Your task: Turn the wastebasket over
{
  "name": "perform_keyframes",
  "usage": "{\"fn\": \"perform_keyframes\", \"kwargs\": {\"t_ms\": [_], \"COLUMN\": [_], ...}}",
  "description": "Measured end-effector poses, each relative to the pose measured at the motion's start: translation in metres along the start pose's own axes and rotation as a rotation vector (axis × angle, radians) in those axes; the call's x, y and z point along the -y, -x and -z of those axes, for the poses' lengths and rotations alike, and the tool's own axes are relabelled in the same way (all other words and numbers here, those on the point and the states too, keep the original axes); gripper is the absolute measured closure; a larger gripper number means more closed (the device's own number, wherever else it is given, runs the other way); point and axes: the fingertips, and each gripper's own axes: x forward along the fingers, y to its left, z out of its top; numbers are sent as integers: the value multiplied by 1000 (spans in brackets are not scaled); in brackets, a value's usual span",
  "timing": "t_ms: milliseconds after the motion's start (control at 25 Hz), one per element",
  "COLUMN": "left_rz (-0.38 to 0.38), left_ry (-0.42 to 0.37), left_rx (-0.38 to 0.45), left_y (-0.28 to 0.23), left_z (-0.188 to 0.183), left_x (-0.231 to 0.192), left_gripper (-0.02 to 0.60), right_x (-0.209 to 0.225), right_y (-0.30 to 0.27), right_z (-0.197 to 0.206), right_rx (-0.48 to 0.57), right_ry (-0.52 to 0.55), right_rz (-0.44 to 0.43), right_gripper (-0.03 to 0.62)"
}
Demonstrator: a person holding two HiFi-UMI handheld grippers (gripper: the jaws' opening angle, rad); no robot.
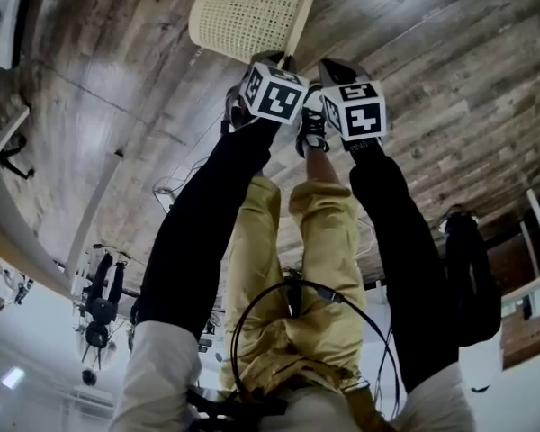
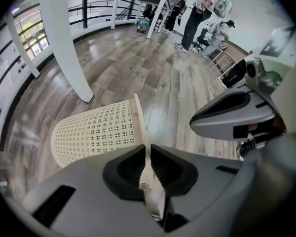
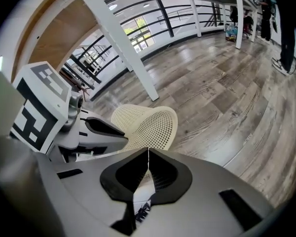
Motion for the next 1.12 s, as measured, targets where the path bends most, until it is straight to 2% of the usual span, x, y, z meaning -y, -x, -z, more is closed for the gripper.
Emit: {"fn": "perform_keyframes", "kwargs": {"t_ms": [240,400,600,800,880,1000,1120], "left_rz": [37,54,220,426,479,555,577], "left_ry": [73,102,252,314,337,429,503], "left_rx": [0,63,180,254,274,334,390], "left_y": [8,35,70,85,84,82,87], "left_z": [-4,-20,-42,-48,-44,-40,-38], "left_x": [-8,-18,-15,-14,-23,-49,-77], "left_gripper": [560,560,560,558,558,558,557], "right_x": [5,-2,-14,-19,-20,-21,-23], "right_y": [5,10,22,25,26,22,18], "right_z": [-5,-12,-21,-27,-35,-42,-43], "right_rx": [2,1,4,16,35,56,64], "right_ry": [-4,1,16,35,36,41,52], "right_rz": [10,14,15,20,20,17,14], "right_gripper": [572,572,572,572,572,572,572]}}
